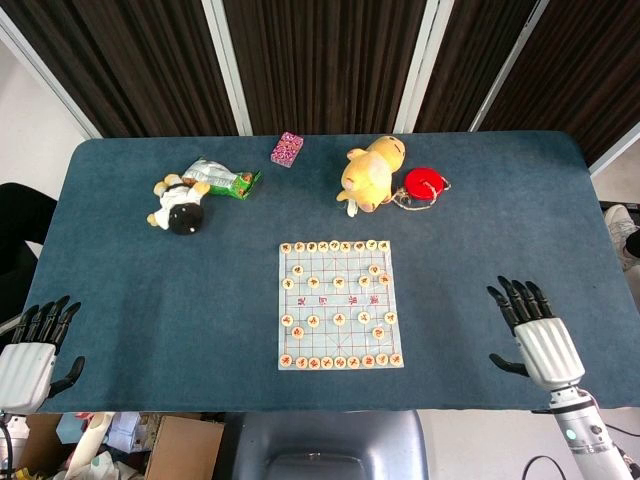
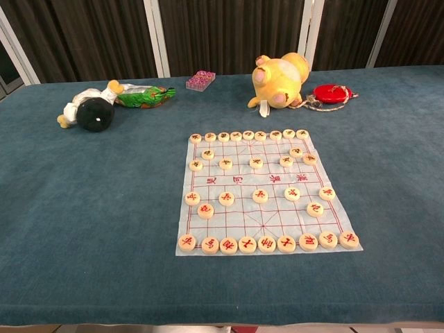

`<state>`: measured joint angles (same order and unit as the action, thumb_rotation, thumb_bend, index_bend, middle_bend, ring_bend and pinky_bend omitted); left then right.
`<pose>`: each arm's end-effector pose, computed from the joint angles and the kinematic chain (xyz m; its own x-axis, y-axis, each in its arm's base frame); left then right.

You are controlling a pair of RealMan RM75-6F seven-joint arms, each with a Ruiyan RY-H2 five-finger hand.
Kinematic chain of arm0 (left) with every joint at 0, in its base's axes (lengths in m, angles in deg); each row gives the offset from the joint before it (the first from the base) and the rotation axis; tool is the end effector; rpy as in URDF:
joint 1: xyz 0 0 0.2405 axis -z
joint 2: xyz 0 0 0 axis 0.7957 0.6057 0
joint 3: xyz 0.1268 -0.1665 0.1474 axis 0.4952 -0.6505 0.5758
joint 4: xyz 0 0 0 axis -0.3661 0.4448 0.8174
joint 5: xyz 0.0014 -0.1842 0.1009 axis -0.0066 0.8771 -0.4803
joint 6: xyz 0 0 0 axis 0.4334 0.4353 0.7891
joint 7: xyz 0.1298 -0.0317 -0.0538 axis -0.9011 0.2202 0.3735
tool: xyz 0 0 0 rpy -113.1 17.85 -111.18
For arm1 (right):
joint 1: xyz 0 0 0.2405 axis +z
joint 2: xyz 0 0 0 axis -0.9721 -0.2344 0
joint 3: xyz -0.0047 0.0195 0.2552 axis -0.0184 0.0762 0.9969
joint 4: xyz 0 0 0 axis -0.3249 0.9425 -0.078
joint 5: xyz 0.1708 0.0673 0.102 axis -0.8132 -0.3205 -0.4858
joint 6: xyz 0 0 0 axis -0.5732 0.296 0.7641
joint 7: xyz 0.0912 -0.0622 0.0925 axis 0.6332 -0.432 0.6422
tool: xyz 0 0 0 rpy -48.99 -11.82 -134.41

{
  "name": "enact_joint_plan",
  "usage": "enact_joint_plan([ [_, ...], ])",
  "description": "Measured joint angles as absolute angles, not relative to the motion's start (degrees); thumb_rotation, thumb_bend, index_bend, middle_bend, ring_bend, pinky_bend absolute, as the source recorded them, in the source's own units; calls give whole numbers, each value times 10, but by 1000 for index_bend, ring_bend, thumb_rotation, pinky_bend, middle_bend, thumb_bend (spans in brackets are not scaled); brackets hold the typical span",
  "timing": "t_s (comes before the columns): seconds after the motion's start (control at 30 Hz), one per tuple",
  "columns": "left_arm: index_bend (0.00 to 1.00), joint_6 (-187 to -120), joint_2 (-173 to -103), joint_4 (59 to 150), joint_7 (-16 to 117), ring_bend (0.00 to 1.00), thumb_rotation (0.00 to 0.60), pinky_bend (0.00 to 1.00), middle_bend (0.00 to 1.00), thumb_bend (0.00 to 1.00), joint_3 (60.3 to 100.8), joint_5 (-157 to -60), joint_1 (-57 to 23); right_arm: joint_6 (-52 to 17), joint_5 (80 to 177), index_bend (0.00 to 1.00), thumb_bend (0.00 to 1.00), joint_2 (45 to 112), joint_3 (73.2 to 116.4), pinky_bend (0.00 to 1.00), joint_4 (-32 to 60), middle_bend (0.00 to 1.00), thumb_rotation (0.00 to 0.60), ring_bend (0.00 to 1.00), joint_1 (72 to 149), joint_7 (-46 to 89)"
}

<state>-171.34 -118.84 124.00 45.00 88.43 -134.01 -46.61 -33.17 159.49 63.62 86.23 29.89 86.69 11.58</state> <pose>-0.3119 0.1781 0.1470 0.4976 0.0780 0.8639 0.8674 -0.0514 -0.4950 -0.2834 -0.2019 0.1174 0.5223 -0.0477 0.8514 -0.8346 -0.2333 0.4989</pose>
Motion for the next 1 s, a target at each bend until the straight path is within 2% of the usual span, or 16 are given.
enact_joint_plan([
  [0.1, 0, -1708, -1188, 1239, 454, 0, 600, 20, 0, 375, 884, -1338, -463, -297, 1610, 267, 140, 634, 864, 0, 297, 0, 600, 0, 899, 126],
  [0.23, 0, -1703, -1188, 1237, 455, 0, 600, 20, 0, 376, 883, -1338, -460, -244, 1629, 439, 225, 632, 869, 0, 294, 6, 600, 0, 952, 141],
  [0.4, 0, -1701, -1188, 1237, 457, 0, 600, 20, 0, 374, 882, -1334, -459, -197, 1656, 569, 325, 654, 876, 0, 262, 50, 600, 0, 1011, 158],
  [0.7, 0, -1700, -1186, 1238, 459, 0, 600, 20, 0, 376, 882, -1331, -459, -135, 1680, 560, 335, 703, 860, 0, 207, 52, 600, 0, 1062, 124],
  [0.87, 0, -1702, -1185, 1239, 459, 0, 600, 20, 0, 376, 883, -1335, -459, -125, 1676, 560, 379, 741, 857, 0, 173, 53, 600, 0, 1076, 112],
  [1.0, 0, -1701, -1184, 1239, 461, 0, 600, 20, 0, 375, 883, -1333, -459, -113, 1670, 513, 380, 765, 854, 0, 151, 52, 600, 0, 1090, 110],
])
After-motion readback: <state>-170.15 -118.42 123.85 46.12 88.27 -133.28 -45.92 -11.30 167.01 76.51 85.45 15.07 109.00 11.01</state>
